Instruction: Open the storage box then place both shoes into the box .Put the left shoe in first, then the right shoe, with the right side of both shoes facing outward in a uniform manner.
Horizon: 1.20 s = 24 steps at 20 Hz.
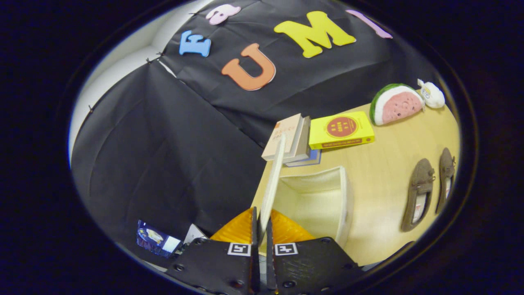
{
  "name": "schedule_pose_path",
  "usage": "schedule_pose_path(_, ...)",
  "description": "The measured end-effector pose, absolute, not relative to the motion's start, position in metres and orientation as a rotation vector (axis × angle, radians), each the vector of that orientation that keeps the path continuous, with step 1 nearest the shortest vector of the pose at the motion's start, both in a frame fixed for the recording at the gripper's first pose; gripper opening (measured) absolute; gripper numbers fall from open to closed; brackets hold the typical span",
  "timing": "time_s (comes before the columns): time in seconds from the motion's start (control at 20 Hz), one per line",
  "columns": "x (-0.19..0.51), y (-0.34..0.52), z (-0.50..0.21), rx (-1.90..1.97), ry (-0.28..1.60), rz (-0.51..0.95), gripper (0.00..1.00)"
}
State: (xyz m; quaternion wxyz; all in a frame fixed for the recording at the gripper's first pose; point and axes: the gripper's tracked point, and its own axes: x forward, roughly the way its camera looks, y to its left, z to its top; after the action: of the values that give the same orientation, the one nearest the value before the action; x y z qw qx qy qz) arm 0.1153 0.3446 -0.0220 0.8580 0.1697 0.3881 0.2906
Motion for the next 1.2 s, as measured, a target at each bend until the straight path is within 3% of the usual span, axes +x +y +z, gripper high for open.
schedule_pose_path(0.55,0.109,0.465,-0.003,0.431,0.844,0.789,0.17)
schedule_pose_path(0.85,0.112,0.512,0.017,0.575,0.814,0.856,0.59)
schedule_pose_path(0.9,0.113,0.515,0.023,0.582,0.802,0.862,0.73)
schedule_pose_path(1.05,0.114,0.509,0.026,0.566,0.772,0.840,0.87)
schedule_pose_path(1.2,0.116,0.494,0.015,0.485,0.770,0.808,0.94)
